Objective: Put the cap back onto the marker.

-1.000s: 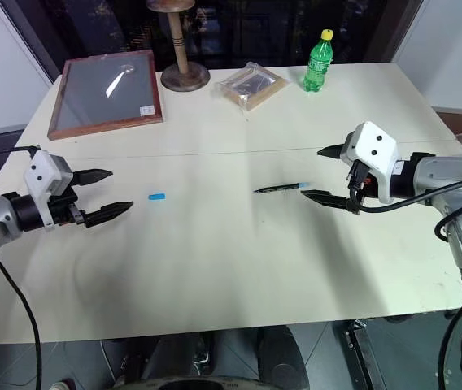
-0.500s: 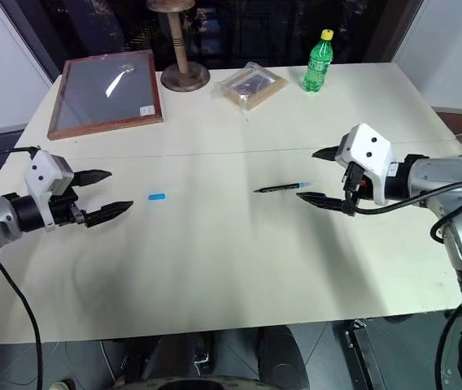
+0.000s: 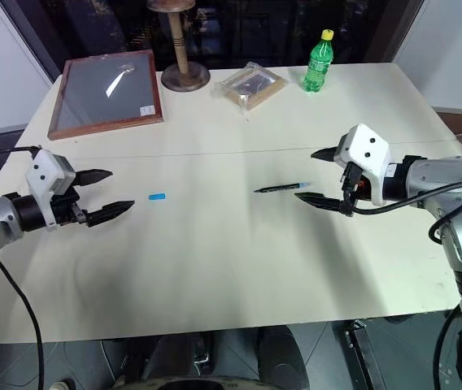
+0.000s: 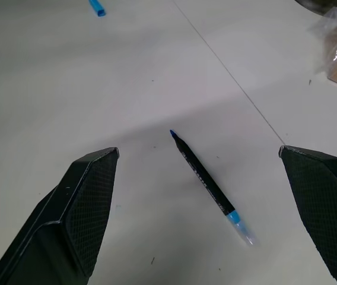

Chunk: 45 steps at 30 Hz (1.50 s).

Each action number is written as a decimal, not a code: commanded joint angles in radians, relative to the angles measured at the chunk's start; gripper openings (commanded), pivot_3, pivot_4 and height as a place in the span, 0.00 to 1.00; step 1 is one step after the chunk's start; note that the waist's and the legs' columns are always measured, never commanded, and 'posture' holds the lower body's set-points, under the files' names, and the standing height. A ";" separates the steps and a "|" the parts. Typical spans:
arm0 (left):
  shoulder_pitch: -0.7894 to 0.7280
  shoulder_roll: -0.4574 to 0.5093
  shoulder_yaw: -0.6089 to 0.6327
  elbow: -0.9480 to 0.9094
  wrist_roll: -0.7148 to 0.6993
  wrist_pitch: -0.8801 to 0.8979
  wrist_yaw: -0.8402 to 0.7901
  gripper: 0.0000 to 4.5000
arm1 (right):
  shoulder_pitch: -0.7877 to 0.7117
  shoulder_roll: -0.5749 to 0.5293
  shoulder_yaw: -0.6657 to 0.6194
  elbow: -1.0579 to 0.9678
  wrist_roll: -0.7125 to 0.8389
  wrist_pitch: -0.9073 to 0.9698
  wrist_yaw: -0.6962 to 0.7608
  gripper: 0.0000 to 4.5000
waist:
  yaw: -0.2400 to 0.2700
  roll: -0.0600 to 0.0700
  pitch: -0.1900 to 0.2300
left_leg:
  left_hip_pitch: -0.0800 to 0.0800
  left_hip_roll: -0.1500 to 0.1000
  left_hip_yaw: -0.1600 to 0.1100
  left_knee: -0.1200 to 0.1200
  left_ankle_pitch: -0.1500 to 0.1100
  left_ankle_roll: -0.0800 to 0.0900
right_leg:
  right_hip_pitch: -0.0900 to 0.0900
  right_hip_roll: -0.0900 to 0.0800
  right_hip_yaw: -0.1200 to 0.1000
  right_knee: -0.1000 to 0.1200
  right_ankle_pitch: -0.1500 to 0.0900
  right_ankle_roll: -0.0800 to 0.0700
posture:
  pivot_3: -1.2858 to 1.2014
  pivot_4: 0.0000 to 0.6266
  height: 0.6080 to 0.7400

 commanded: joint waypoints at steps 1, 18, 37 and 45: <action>-0.036 0.006 -0.006 0.032 0.008 -0.029 -0.020 0.99 | 0.018 0.007 -0.029 -0.058 0.026 0.011 -0.018 1.00 | 0.000 0.000 0.000 | 0.000 0.000 0.000 0.000 0.000 0.000 | 0.000 0.000 0.000 0.000 0.000 0.000 | 0.52 0.24 1.00; -0.172 -0.022 -0.128 0.247 0.050 -0.090 -0.155 0.99 | 0.117 0.004 -0.077 -0.156 0.074 0.077 -0.076 1.00 | 0.003 0.000 0.000 | 0.000 0.000 0.000 0.000 0.000 0.000 | 0.000 0.001 0.000 0.000 0.000 0.000 | 0.52 0.24 1.00; -0.634 -0.177 -0.393 1.087 0.328 -0.455 -0.482 0.99 | 0.283 0.056 -0.205 -0.407 0.186 0.241 -0.272 1.00 | 0.005 -0.002 0.000 | -0.004 -0.001 0.000 0.002 0.000 0.000 | -0.004 0.005 -0.001 0.002 0.000 0.001 | 0.52 0.24 1.00; -0.703 -0.223 -0.412 1.260 0.413 -0.593 -0.500 0.99 | 0.354 0.063 -0.272 -0.486 0.237 0.295 -0.329 1.00 | 0.018 -0.002 0.000 | -0.005 0.000 0.000 0.003 0.000 0.001 | -0.005 0.005 -0.001 0.003 0.001 0.002 | 0.52 0.24 1.00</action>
